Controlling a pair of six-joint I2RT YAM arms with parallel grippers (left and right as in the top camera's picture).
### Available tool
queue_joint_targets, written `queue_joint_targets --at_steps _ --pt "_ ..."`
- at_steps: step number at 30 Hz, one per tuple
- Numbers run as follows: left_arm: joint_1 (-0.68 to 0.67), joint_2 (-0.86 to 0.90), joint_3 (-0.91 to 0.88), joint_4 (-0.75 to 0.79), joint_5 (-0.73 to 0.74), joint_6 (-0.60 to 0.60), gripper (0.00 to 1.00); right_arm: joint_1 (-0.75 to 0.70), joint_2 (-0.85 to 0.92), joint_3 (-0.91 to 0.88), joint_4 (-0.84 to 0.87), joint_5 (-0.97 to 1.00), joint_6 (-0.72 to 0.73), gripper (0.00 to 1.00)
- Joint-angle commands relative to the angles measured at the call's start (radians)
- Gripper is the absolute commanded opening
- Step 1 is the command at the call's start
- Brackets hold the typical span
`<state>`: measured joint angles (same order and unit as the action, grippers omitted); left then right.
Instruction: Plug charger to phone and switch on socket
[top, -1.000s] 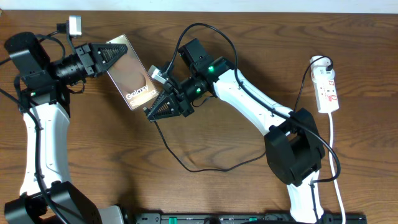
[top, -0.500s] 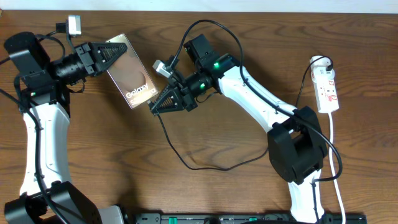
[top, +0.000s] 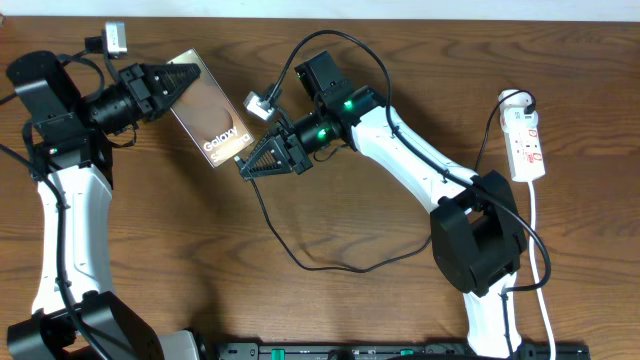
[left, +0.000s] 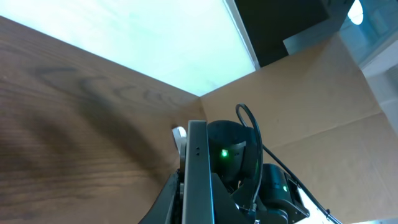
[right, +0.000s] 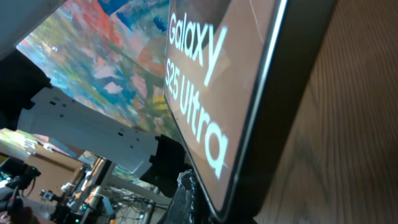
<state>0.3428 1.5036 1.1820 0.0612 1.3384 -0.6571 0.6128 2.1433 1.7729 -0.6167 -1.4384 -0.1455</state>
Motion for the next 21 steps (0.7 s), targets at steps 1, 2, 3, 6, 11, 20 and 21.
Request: queue_joint_targets --at_steps 1,2,3,6,11,20,21 --pt "0.0 -0.007 0.004 0.025 -0.001 -0.029 0.07 0.002 -0.015 0.015 0.0 -0.001 0.018 0.01" --pt "0.002 -0.007 0.004 0.031 -0.001 -0.029 0.07 0.002 -0.015 0.015 0.0 -0.001 0.018 0.01" --pt "0.004 -0.007 0.004 0.035 -0.001 -0.029 0.07 0.002 -0.015 0.015 0.0 -0.001 0.018 0.01" --pt "0.017 -0.007 0.005 0.035 0.004 -0.029 0.08 0.002 -0.015 0.015 0.0 -0.001 0.018 0.01" --pt "0.017 -0.007 0.004 0.035 0.006 -0.021 0.07 0.002 -0.015 0.015 0.001 -0.005 0.018 0.01" --pt "0.017 -0.007 0.004 0.034 0.068 0.034 0.07 0.002 -0.015 0.015 0.01 -0.02 0.018 0.01" --pt "0.017 -0.007 0.004 0.034 0.068 0.033 0.07 0.002 -0.015 0.015 0.013 -0.024 0.018 0.01"
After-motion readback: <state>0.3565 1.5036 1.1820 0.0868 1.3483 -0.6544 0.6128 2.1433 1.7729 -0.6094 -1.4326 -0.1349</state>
